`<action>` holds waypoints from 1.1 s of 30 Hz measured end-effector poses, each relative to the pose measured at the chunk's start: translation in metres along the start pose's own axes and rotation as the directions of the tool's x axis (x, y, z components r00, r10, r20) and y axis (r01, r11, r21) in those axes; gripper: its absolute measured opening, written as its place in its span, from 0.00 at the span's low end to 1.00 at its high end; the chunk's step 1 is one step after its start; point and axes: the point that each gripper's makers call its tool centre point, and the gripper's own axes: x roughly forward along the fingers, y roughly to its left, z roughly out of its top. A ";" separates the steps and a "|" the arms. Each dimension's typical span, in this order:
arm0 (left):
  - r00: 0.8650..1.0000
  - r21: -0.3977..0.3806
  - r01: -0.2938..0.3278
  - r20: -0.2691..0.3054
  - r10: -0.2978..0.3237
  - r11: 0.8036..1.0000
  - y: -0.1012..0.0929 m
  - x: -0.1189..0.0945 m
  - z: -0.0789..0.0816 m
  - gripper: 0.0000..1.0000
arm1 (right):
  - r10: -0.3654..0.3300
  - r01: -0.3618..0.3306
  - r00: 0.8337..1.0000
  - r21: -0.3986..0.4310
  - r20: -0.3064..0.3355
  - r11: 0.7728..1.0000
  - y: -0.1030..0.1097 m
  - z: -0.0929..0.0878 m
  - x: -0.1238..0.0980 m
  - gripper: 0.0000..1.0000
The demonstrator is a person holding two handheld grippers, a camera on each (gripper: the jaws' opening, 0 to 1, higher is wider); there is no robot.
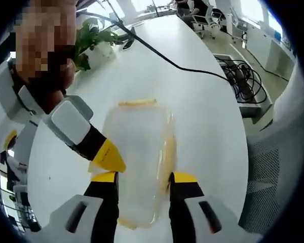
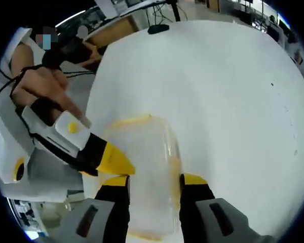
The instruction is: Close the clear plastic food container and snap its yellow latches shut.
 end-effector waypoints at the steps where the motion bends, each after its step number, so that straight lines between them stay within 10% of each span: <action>1: 1.000 0.006 0.003 -0.004 -0.003 1.000 -0.001 0.000 0.000 0.37 | -0.002 0.002 1.000 -0.002 0.003 1.000 0.001 0.000 0.000 0.37; 33: 0.984 -0.077 0.176 0.040 -0.173 0.981 -0.009 -0.012 -0.003 0.56 | -0.141 0.140 0.987 0.019 0.082 0.990 0.000 -0.004 -0.016 0.53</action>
